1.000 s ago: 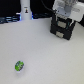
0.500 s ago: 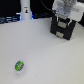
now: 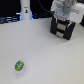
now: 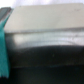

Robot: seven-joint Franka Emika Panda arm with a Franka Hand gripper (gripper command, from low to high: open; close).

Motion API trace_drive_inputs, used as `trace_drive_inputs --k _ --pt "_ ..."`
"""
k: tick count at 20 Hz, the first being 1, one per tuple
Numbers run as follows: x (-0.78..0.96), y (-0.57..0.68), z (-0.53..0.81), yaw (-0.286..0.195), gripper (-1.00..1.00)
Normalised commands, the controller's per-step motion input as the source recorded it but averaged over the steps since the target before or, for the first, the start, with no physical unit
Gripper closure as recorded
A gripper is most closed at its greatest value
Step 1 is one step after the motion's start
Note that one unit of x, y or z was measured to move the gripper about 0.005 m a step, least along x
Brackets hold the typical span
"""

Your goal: Open the kcup holder, insert the kcup into the holder, and close the kcup holder

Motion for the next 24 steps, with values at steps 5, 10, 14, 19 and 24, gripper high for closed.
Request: trace_drive_inputs --k 5,10,14,19,24 --pt "0.95 -0.35 0.19 -0.043 1.0" --pt "0.95 -0.38 0.18 -0.048 1.0" --pt "0.93 -0.38 0.18 -0.047 1.0" --pt "0.9 -0.4 0.12 -0.052 1.0" --pt "0.9 -0.42 0.08 -0.059 1.0"
